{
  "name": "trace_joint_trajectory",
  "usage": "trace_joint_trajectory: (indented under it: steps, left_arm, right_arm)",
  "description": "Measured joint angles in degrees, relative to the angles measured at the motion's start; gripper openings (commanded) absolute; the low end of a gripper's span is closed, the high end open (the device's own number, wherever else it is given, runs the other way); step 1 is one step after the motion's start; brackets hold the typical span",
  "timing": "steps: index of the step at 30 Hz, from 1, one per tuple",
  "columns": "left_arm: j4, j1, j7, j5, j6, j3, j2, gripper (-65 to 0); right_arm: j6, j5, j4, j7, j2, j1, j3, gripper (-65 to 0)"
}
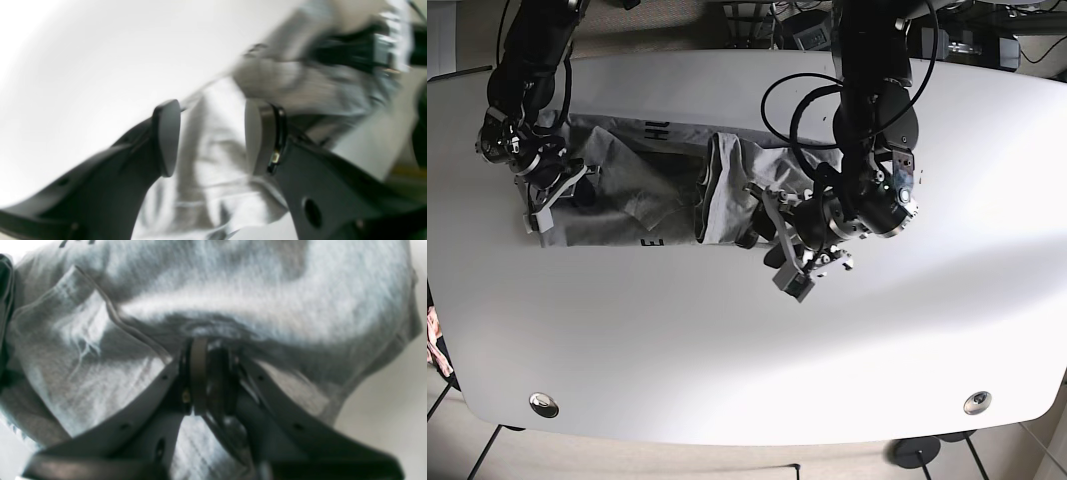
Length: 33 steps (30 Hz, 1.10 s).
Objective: Fold the T-shirt properly
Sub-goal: 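Fold the strip end with the left gripper toward the right gripper, then press the folded grey bundle with both grippers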
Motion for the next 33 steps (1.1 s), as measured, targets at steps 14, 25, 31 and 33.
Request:
trace_joint_trajectory:
  steps: [14,25,31,33]
  left_arm:
    - [-13.0,2.4,-10.8,-0.9,-0.4,30.6,-14.0,-47.9]
    - [-6.4,4.9,-11.4,-1.1,-0.6,7.7,-14.7,-47.9]
    - [-6.4,9.0,-11.7,-1.3,-9.4,-6.8,-13.6,-56.9]
    - [-7.6,10.0,-11.2,0.1,-11.3,-10.2,-12.6,-62.1]
  right_arm:
    - [-0.02,0.1,0.6,-0.5,0.0,0.8,0.0,-57.7]
    - [0.02,16.2,12.3,-8.4,0.5,-1.4,11.1,-40.7]
    - [0.0,19.4,6.2,-13.7,1.3,-1.6,23.4,-5.7]
    - [0.17,19.7,2.1,-13.8,2.8,-1.5,23.7,-4.0]
